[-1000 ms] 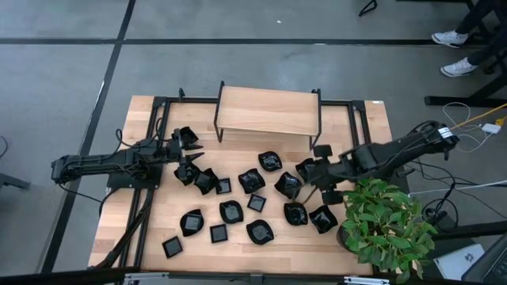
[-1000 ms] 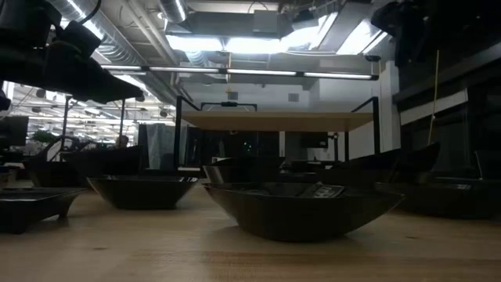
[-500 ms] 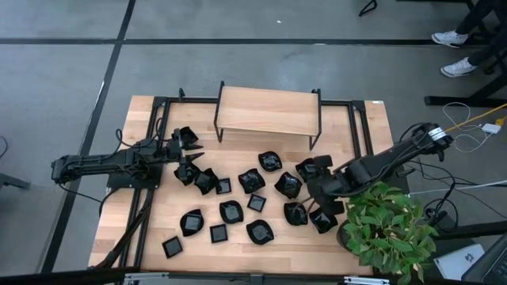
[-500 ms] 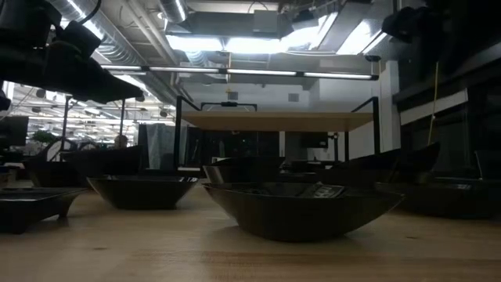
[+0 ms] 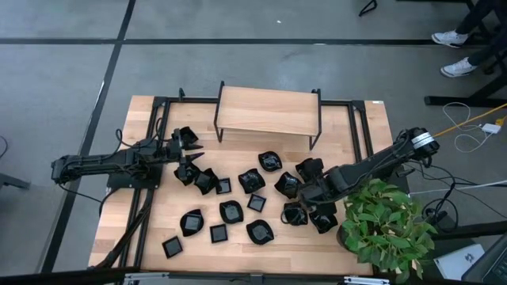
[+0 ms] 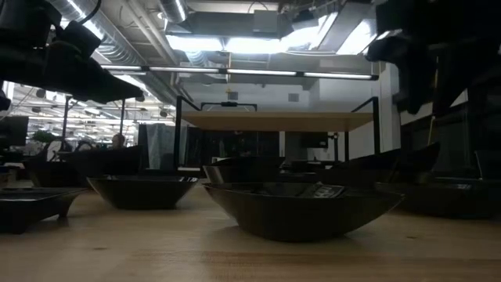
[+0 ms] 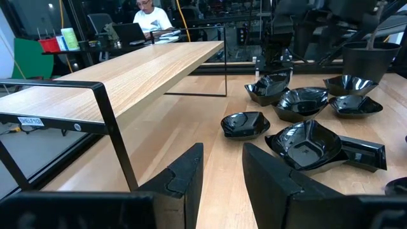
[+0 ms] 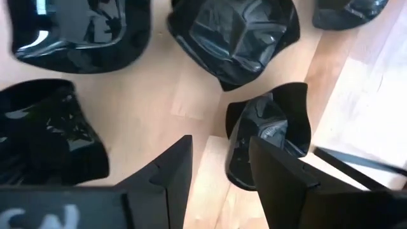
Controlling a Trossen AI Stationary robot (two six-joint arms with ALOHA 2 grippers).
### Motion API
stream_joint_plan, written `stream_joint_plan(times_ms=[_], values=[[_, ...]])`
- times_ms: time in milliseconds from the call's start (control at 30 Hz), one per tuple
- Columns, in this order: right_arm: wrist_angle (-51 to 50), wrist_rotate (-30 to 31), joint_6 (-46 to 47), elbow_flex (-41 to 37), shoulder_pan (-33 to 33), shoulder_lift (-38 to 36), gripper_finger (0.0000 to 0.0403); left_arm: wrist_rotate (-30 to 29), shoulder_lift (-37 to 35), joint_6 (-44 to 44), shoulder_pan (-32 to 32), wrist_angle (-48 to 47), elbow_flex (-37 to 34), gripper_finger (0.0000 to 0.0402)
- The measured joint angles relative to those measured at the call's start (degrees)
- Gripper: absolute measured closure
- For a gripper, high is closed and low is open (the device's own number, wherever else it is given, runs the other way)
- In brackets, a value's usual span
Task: Pick & Place Mini shaped plates
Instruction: Put the leaf-shaped plate on the shelf
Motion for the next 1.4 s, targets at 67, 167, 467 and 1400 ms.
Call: stream_joint_plan(times_ms=[67, 167, 467, 1400], values=[[-0.1, -1.2, -0.1, 0.0, -1.3, 0.5, 0.0247, 0.0, 0.0, 0.0, 0.0, 0.0, 0.0, 0.0297], [-0.2, -2.5, -0.1, 0.0, -3.2, 1.2, 0.0247, 0.0, 0.0, 0.0, 0.0, 0.0, 0.0, 0.0297], [-0.4, -3.6, -1.5, 0.0, -6.6, 4.3, 0.0247, 0.0, 0.0, 0.0, 0.0, 0.0, 0.0, 0.0297], [-0.9, -4.4, -1.5, 0.0, -8.5, 12.0, 0.0251, 0.0, 0.0, 0.0, 0.0, 0.0, 0.0, 0.0297]])
